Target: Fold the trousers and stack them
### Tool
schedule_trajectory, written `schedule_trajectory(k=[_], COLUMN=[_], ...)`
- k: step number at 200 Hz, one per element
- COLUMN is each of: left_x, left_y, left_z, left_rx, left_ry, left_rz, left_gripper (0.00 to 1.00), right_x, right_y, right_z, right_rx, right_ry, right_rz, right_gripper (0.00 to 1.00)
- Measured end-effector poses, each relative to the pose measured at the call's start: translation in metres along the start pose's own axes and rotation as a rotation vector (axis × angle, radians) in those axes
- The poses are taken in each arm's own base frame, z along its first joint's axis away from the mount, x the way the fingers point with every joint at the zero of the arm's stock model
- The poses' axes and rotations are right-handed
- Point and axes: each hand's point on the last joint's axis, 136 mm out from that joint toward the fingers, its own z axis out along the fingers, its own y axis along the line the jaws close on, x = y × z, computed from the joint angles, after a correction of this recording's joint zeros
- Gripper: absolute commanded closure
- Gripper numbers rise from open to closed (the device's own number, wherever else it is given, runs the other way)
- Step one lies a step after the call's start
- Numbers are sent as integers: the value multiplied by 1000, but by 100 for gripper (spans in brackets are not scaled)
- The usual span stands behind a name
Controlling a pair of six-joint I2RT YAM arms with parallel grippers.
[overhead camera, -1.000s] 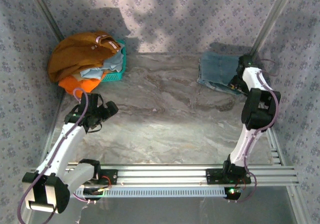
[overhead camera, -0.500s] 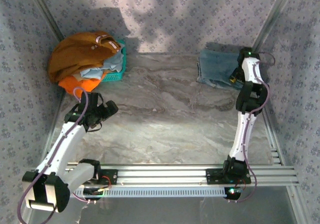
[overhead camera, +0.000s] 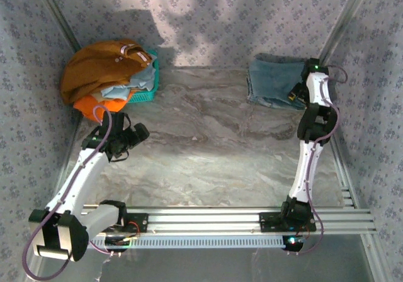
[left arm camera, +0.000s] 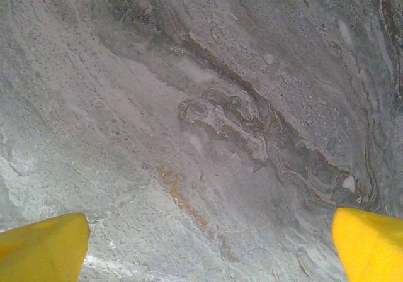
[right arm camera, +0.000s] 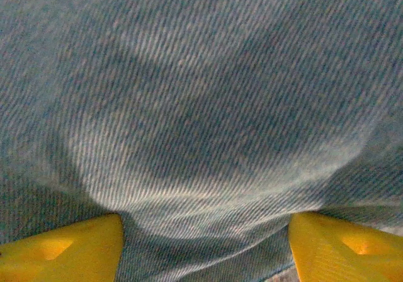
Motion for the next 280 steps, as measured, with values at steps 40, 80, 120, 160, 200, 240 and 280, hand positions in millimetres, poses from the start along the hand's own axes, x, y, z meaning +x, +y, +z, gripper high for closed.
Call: schedule_trajectory(k=[40, 80, 120, 160, 200, 240, 280], left_x=[-9, -34, -58, -58, -53, -54, -52], left_y=[-10, -21, -20, -3, 32, 43, 36], left_z=[-19, -76, -135, -163, -161, -115, -46], left_rx=[21, 55, 78, 88, 26, -44, 0], left_ry=[-24, -154, -347, -479, -619, -656, -706], left_rz=[29, 82, 83, 58, 19, 111, 239], left_gripper=[0, 0, 0, 0, 1, 0, 0], right_x=[1, 39, 120, 225, 261, 232, 216], right_y=[7, -2, 43, 101, 88, 80, 75], right_z=[-46, -154, -266, -375, -381, -316, -315], right_rx=[-106, -263, -540, -794, -786, -535, -522], right_ry=[-42, -199, -366, -519, -739, -760, -794], right_rz=[32, 47, -131, -466, -528, -544, -589], right_gripper=[25, 20, 15, 0, 0, 0, 0])
